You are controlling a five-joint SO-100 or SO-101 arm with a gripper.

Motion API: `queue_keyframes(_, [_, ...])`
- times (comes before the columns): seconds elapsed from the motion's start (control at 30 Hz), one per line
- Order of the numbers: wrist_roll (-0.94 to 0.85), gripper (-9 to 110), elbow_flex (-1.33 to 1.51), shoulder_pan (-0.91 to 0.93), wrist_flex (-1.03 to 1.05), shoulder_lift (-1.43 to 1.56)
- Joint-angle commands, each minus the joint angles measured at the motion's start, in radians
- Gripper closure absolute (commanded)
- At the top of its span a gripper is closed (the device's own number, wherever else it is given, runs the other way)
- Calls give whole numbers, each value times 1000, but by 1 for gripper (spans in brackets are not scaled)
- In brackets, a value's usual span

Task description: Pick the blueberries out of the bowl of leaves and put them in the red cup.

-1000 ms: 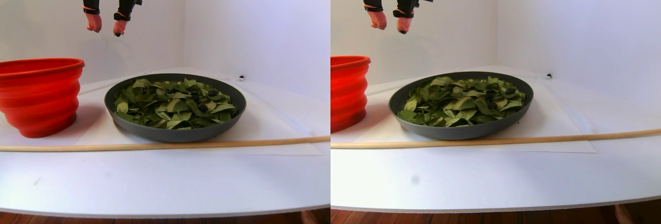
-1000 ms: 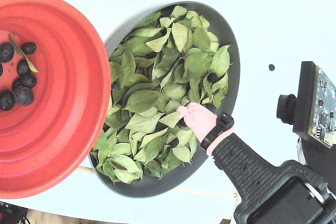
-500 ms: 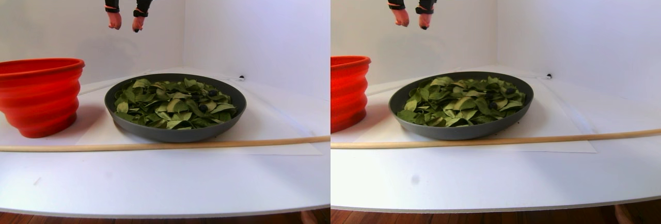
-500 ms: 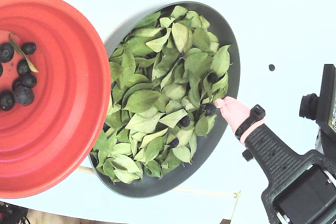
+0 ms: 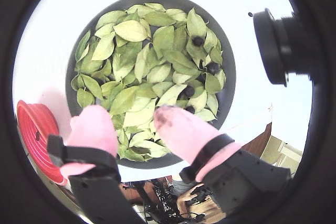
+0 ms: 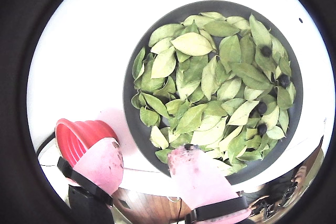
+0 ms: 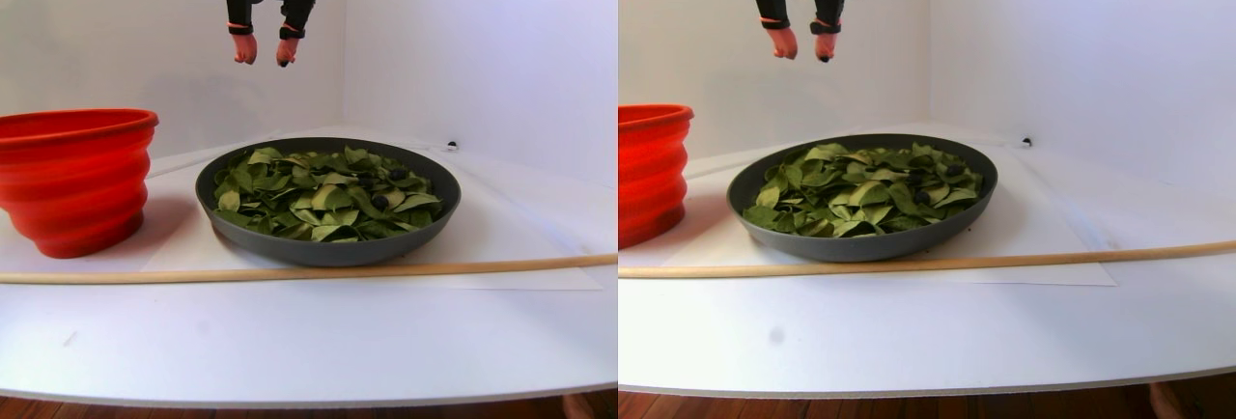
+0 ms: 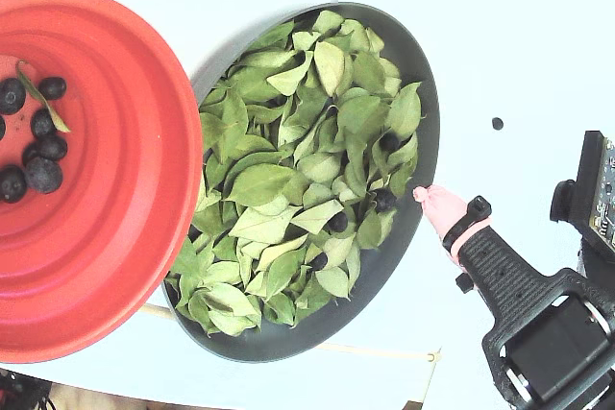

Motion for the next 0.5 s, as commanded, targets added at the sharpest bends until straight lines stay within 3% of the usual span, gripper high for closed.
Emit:
queue_keyframes(0.0, [-8, 85, -64, 20, -25, -3])
queue_keyframes(0.47, [-66, 85, -71, 118, -49, -46])
